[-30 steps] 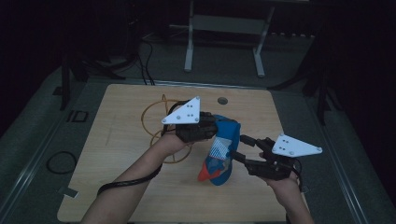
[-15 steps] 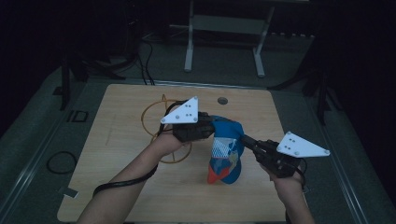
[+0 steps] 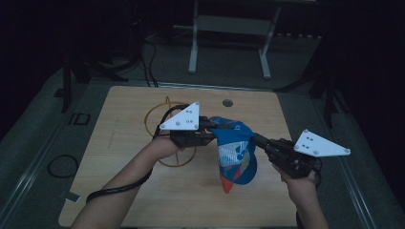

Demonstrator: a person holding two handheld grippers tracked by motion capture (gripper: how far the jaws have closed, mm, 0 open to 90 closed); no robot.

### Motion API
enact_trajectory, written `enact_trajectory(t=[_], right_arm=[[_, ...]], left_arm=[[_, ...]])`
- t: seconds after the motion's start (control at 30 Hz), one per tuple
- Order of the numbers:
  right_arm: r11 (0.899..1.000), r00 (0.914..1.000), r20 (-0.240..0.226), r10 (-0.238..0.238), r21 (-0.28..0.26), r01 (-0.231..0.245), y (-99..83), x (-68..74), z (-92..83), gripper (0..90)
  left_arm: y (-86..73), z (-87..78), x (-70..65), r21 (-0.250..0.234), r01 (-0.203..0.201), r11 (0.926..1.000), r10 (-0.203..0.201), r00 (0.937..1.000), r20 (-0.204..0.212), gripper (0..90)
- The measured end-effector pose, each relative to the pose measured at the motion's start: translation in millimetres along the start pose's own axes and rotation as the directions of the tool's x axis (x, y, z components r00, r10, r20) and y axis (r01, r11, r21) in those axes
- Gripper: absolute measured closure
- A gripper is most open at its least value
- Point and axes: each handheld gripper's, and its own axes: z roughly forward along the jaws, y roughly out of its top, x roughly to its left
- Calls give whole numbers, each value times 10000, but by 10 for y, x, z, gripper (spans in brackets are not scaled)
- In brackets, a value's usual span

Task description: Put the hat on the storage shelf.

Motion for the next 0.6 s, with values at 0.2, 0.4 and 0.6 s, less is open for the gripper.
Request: enact_trajectory(t=[0.2, 0.4, 0.6], right_arm=[[9999, 9999, 110, -53, -100, 54, 75, -49, 4, 900], [9996, 9999, 92, 135, -231, -133, 130, -116, 29, 900], [9996, 9998, 169, 76, -291, -71, 213, -149, 93, 900]], left_arm=[[4, -162, -26, 673, 265, 9974, -211, 9966, -792, 492], [-37, -423, -22, 848, 496, 9952, -347, 9850, -1689, 475], [-98, -775, -24, 740, 973, 9925, -743, 9608, -2670, 397]])
